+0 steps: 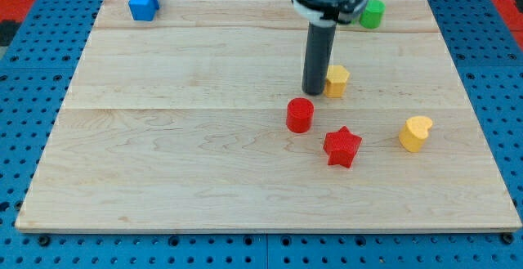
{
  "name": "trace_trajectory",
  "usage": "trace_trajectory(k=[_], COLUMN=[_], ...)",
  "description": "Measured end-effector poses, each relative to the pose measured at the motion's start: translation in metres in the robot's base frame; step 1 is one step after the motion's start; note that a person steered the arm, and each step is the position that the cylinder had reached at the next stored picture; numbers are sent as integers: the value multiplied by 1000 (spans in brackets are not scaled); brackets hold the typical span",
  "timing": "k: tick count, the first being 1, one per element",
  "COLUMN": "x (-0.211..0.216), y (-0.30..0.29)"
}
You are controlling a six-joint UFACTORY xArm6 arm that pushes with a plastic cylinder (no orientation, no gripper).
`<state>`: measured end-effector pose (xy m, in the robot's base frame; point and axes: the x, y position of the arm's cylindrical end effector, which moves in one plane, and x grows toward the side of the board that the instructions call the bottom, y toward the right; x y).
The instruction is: Push the yellow hexagon into the green circle
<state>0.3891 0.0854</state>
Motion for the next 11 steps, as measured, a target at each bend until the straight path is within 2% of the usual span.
trace_trajectory(k=[1, 2, 4, 5, 7, 9, 10, 11], x=[-18, 4, 17, 20, -118, -7, -83, -91], y=[66, 0, 101, 107, 107, 107, 60, 53])
